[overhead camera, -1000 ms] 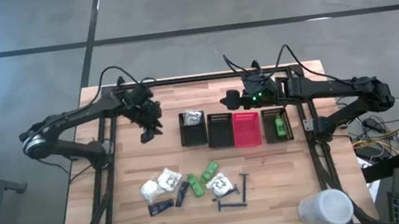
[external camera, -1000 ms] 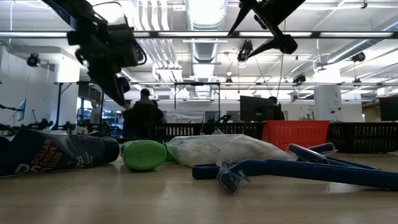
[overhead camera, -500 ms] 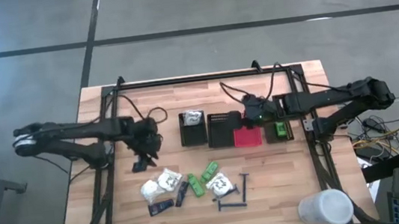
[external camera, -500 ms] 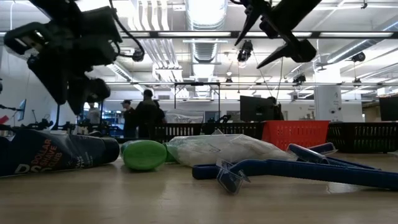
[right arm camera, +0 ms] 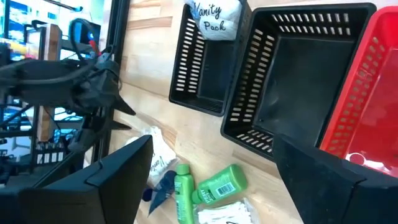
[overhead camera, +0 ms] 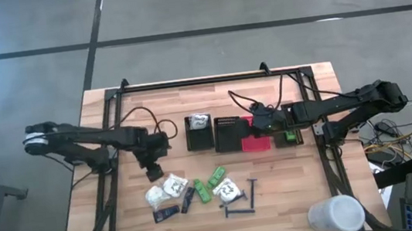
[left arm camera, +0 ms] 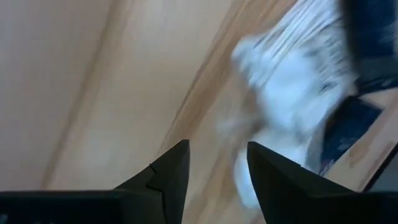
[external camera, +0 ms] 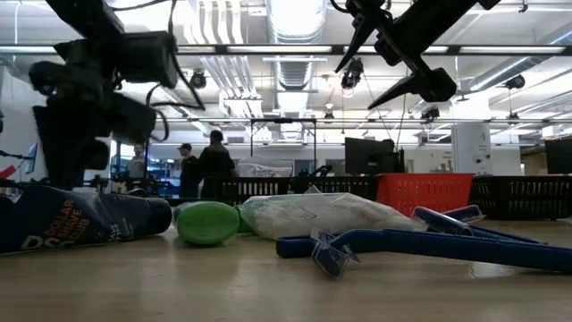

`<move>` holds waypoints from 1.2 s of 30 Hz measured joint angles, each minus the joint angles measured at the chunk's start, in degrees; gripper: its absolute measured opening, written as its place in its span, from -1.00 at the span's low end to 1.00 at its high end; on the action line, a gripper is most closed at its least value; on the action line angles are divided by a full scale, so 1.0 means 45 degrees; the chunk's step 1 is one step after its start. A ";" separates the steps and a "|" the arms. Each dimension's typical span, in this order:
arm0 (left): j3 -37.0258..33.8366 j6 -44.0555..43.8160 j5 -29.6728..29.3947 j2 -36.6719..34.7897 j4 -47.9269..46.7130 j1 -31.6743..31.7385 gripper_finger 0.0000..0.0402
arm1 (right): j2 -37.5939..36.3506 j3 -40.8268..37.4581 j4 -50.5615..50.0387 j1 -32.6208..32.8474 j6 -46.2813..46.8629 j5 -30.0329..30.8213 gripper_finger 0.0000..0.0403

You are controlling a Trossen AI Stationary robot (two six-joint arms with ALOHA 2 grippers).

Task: Pick & Place Travel size toiletries
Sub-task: Put the white cotton pack into the left black bin

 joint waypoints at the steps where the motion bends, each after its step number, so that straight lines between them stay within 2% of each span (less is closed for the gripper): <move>1: 0.0000 -0.0065 0.0096 0.0154 -0.0297 -0.0100 -0.18 | 0.0000 0.0000 0.0000 -0.0002 -0.0070 -0.0003 0.63; 5: 0.0000 -0.0060 0.0238 0.0652 -0.0684 -0.0572 -0.18 | 0.0000 -0.0005 0.0000 -0.0002 -0.0270 0.0000 0.68; 16: -0.0015 -0.0883 0.0719 0.1292 0.0890 -0.0835 -0.18 | 0.0000 -0.0010 -0.0019 -0.0002 -0.0520 -0.0003 0.73; 23: -0.1139 -0.2445 0.2204 0.1825 0.2568 -0.0826 -0.18 | 0.0003 -0.0010 -0.0024 -0.0002 -0.0666 0.0000 0.64; 32: -0.1875 -0.2971 0.2382 0.1049 0.4015 -0.0854 -0.19 | 0.0010 -0.0010 -0.0039 -0.0002 -0.0598 0.0382 0.54; 36: -0.1875 -0.2630 0.2181 0.0941 0.4352 -0.0850 -0.31 | 0.0010 -0.0010 -0.0047 -0.0002 -0.0593 0.0427 0.51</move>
